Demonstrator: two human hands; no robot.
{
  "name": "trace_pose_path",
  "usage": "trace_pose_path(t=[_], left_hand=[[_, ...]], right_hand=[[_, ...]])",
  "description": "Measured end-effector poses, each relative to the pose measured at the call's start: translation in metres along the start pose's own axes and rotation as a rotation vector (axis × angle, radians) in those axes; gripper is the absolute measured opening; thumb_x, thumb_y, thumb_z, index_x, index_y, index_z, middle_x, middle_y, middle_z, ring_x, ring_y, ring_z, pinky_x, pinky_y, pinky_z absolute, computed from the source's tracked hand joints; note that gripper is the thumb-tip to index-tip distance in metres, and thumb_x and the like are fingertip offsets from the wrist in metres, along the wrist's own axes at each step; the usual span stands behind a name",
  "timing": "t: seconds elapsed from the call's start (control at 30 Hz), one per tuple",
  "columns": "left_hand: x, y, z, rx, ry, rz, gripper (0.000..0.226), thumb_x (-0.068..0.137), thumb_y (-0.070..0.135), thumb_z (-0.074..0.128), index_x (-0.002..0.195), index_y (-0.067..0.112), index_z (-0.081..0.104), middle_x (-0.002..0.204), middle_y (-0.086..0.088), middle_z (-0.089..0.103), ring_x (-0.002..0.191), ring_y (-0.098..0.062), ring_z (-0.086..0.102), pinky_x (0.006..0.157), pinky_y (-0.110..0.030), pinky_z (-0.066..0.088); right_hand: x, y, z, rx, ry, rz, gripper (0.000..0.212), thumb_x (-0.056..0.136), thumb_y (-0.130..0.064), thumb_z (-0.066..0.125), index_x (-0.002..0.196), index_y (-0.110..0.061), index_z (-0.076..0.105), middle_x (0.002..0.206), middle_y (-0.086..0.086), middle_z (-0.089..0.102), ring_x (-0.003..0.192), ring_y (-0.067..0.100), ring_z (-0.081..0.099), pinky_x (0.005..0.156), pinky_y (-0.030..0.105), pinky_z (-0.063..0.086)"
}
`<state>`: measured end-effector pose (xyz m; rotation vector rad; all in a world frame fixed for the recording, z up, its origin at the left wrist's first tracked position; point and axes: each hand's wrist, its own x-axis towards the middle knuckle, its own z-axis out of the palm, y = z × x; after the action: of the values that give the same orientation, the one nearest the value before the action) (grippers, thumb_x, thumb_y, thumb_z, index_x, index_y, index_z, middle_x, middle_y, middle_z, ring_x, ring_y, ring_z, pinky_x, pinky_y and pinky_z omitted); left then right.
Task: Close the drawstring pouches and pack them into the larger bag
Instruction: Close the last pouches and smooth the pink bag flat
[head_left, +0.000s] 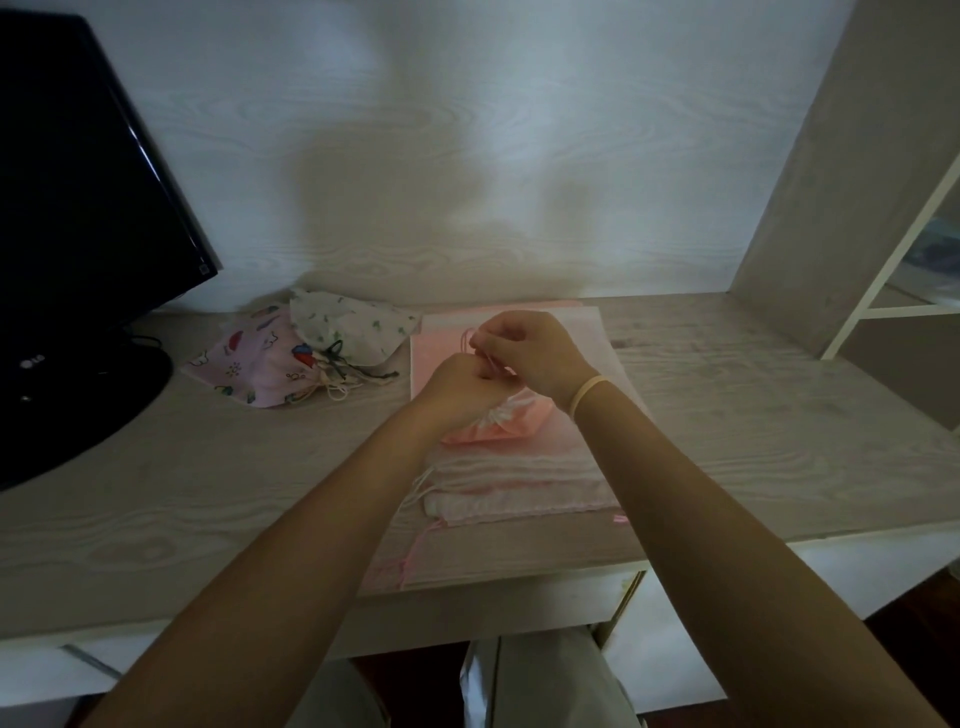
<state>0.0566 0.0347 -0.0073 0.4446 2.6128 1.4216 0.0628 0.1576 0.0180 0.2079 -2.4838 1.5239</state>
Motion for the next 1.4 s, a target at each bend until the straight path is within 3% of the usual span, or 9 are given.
trace_pose_path(t=[0.13, 0.27, 0.37, 0.5, 0.77, 0.87, 1.1, 1.3, 1.4], left_hand=[[0.004, -0.003, 0.0, 0.032, -0.05, 0.041, 0.016, 0.086, 0.028, 0.071, 0.084, 0.013, 0.073, 0.073, 0.008, 0.068, 0.068, -0.002, 0.061, 0.058, -0.015, 0.043], [0.002, -0.002, -0.002, -0.022, -0.035, 0.018, 0.026, 0.098, 0.025, 0.053, 0.079, 0.015, 0.068, 0.063, 0.011, 0.058, 0.056, -0.005, 0.05, 0.052, -0.02, 0.035], [0.0, -0.004, -0.004, -0.192, -0.048, -0.04, 0.035, 0.101, 0.028, 0.05, 0.072, 0.014, 0.065, 0.054, 0.006, 0.057, 0.046, -0.008, 0.044, 0.05, -0.024, 0.034], [0.003, -0.006, -0.011, -0.239, -0.072, -0.11, 0.039, 0.102, 0.033, 0.045, 0.095, 0.004, 0.07, 0.062, -0.004, 0.06, 0.048, -0.009, 0.048, 0.049, -0.02, 0.039], [0.007, -0.015, -0.013, -0.318, -0.02, -0.15, 0.035, 0.101, 0.028, 0.047, 0.087, 0.007, 0.071, 0.063, -0.007, 0.064, 0.051, -0.014, 0.052, 0.062, -0.027, 0.043], [0.009, -0.018, -0.014, -0.372, -0.006, -0.165, 0.032, 0.101, 0.026, 0.049, 0.088, 0.01, 0.073, 0.067, -0.006, 0.069, 0.057, -0.014, 0.059, 0.067, -0.026, 0.05], [0.013, -0.015, -0.012, -0.727, -0.077, -0.282, 0.031, 0.102, 0.021, 0.047, 0.091, 0.0, 0.068, 0.081, -0.009, 0.07, 0.068, -0.014, 0.068, 0.058, -0.02, 0.056], [0.009, -0.008, -0.017, -0.721, -0.165, -0.259, 0.009, 0.093, 0.002, 0.057, 0.093, 0.005, 0.066, 0.082, -0.006, 0.068, 0.071, -0.012, 0.066, 0.061, -0.017, 0.054], [0.009, -0.008, -0.018, -0.652, -0.178, -0.25, 0.016, 0.088, -0.007, 0.059, 0.097, 0.005, 0.065, 0.087, -0.008, 0.069, 0.078, -0.014, 0.066, 0.065, -0.017, 0.053]], right_hand=[[0.0, -0.005, 0.001, 0.11, 0.034, -0.037, 0.008, 0.085, -0.019, 0.072, 0.084, -0.012, 0.074, 0.079, 0.0, 0.071, 0.078, 0.01, 0.064, 0.078, 0.022, 0.051], [0.005, -0.004, -0.003, 0.13, 0.027, -0.043, 0.015, 0.09, -0.02, 0.064, 0.086, -0.009, 0.073, 0.079, 0.006, 0.07, 0.075, 0.014, 0.063, 0.079, 0.03, 0.053], [0.007, 0.002, -0.005, 0.003, -0.021, 0.063, 0.026, 0.095, -0.021, 0.05, 0.091, -0.006, 0.071, 0.078, 0.009, 0.07, 0.071, 0.018, 0.063, 0.07, 0.031, 0.054], [0.004, 0.012, -0.008, -0.167, -0.149, 0.176, 0.029, 0.097, -0.017, 0.045, 0.093, 0.0, 0.068, 0.077, 0.008, 0.068, 0.058, 0.017, 0.061, 0.052, 0.024, 0.047], [-0.001, 0.006, -0.027, -0.37, -0.253, 0.137, 0.024, 0.084, -0.042, 0.067, 0.079, -0.02, 0.075, 0.067, -0.003, 0.065, 0.057, 0.01, 0.053, 0.055, 0.02, 0.042], [-0.003, 0.001, -0.037, -0.426, -0.237, 0.11, 0.015, 0.085, -0.033, 0.069, 0.079, -0.02, 0.074, 0.071, -0.006, 0.066, 0.062, 0.009, 0.055, 0.06, 0.021, 0.046], [-0.015, -0.004, -0.033, -0.417, -0.32, 0.125, 0.019, 0.083, -0.027, 0.071, 0.084, -0.008, 0.076, 0.072, 0.003, 0.065, 0.062, 0.012, 0.05, 0.059, 0.021, 0.042], [-0.021, 0.003, -0.021, -0.347, -0.281, 0.159, 0.029, 0.082, -0.034, 0.074, 0.082, -0.005, 0.075, 0.063, 0.004, 0.063, 0.053, 0.012, 0.052, 0.056, 0.02, 0.046], [-0.022, 0.003, -0.019, -0.319, -0.276, 0.178, 0.024, 0.082, -0.031, 0.075, 0.078, -0.008, 0.075, 0.062, 0.005, 0.061, 0.052, 0.014, 0.05, 0.055, 0.021, 0.045]])
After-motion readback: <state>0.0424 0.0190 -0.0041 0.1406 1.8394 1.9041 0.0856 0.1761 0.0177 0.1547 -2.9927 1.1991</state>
